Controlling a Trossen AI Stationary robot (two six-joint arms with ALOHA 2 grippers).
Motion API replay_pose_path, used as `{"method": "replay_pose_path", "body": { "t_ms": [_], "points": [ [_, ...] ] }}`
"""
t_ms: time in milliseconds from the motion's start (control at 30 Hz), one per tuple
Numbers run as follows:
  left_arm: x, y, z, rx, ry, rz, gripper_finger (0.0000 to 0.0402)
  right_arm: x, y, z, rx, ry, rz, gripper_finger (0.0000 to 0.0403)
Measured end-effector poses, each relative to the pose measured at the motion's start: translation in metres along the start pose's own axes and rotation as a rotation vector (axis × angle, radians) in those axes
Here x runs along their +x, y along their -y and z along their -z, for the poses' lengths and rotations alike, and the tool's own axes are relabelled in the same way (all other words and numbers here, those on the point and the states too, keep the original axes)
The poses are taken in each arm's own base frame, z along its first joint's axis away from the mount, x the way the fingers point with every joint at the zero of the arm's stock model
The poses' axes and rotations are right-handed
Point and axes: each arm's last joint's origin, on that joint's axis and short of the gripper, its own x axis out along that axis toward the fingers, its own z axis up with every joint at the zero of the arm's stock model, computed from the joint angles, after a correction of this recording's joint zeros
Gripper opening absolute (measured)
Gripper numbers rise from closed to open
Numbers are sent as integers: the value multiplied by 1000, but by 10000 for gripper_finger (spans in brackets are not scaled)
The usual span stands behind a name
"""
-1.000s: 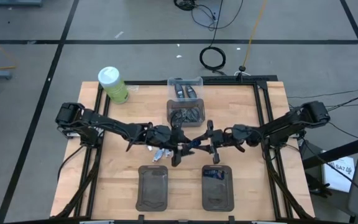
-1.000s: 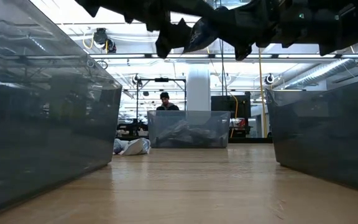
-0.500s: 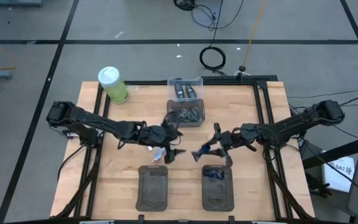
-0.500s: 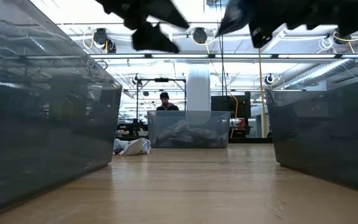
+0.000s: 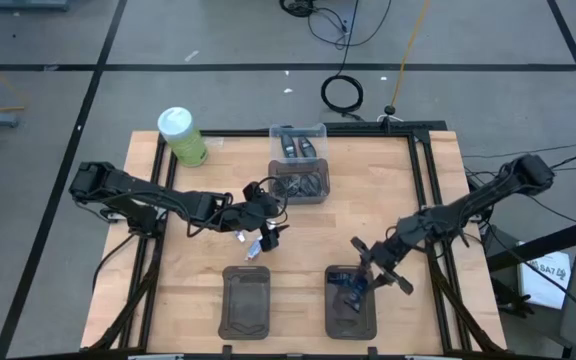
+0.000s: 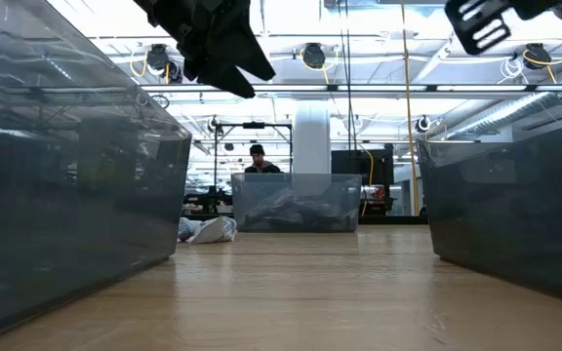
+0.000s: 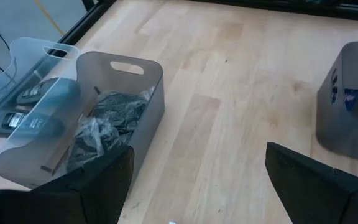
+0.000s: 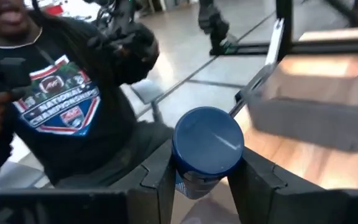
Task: Pick & Place Travel size toiletries
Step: Put the blue shave cream into the right black bin, then put the left white toothpaste into the left black bin
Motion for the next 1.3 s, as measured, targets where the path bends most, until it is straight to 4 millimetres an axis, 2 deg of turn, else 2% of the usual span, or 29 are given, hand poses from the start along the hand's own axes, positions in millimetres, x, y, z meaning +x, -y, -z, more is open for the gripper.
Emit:
{"method": "replay_pose_path", "body": {
  "t_ms": [367,933,1300],
  "points": [
    [2,-5,-1,-40,-1,-14,356,5,-8,36,64,-63,69,115],
    [3,-5,-1,-40,-2,-12,356,4,-8,37,81,-41,59,181],
    [3,-5,1,-34,-20,-7,356,-4,-2,26,69,33,87,180]
  ]
}}
